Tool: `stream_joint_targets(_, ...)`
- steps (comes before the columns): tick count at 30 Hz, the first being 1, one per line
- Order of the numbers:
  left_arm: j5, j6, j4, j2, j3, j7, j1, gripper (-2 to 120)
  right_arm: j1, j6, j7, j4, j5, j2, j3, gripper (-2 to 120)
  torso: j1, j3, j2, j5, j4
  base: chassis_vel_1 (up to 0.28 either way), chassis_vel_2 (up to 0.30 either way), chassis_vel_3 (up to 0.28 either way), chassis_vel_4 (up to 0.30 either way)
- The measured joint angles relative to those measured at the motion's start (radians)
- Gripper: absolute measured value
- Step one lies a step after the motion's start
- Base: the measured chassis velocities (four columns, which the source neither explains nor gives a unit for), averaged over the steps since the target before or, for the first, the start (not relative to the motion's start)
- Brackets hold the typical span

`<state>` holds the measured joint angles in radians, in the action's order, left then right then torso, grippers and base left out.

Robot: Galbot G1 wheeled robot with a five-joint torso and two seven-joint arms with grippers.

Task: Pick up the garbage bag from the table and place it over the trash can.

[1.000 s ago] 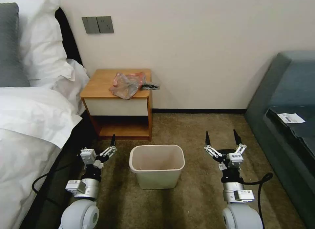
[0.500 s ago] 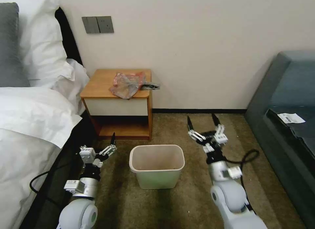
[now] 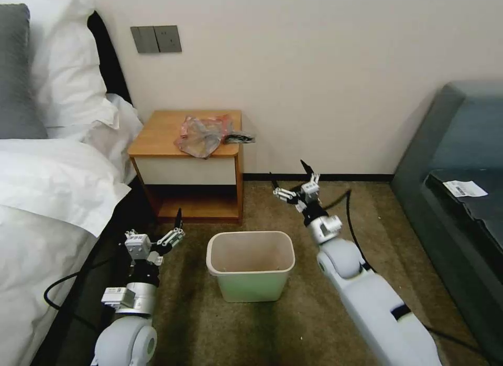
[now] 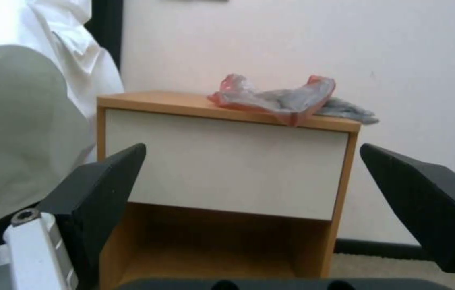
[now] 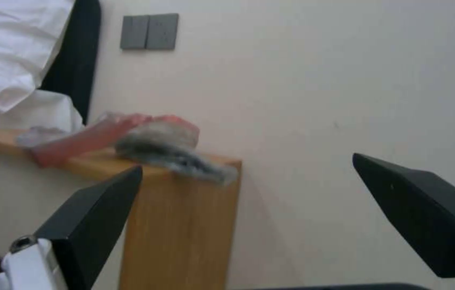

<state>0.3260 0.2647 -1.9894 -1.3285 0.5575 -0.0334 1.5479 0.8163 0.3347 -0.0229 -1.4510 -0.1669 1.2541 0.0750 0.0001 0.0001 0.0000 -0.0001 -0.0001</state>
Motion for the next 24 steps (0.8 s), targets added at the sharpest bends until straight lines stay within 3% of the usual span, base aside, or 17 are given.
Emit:
stream_joint_targets(12, -0.014, 0.001, 0.028, -0.014, -0.009, 0.000, -0.012, 99, -0.240, 0.012, -0.050, 0.288, 0.163, 0.042, -0.142, 100, 0.000, 0.000, 0.000, 0.0000, 0.0001, 0.000, 0.000, 0.000, 0.000)
stream_joint_targets(14, -0.021, 0.001, 0.028, -0.018, -0.009, 0.000, -0.010, 99, -0.310, 0.022, -0.071, 0.391, 0.217, 0.058, -0.192, 100, 0.000, 0.000, 0.000, 0.0001, 0.0000, 0.000, 0.000, 0.000, 0.000)
stream_joint_targets(24, -0.041, 0.013, 0.035, -0.033, -0.009, 0.000, 0.003, 99, -0.572, 0.075, -0.090, 0.648, 0.271, 0.101, -0.345, 100, 0.000, 0.000, 0.000, -0.0001, 0.0001, 0.000, 0.000, 0.000, 0.000)
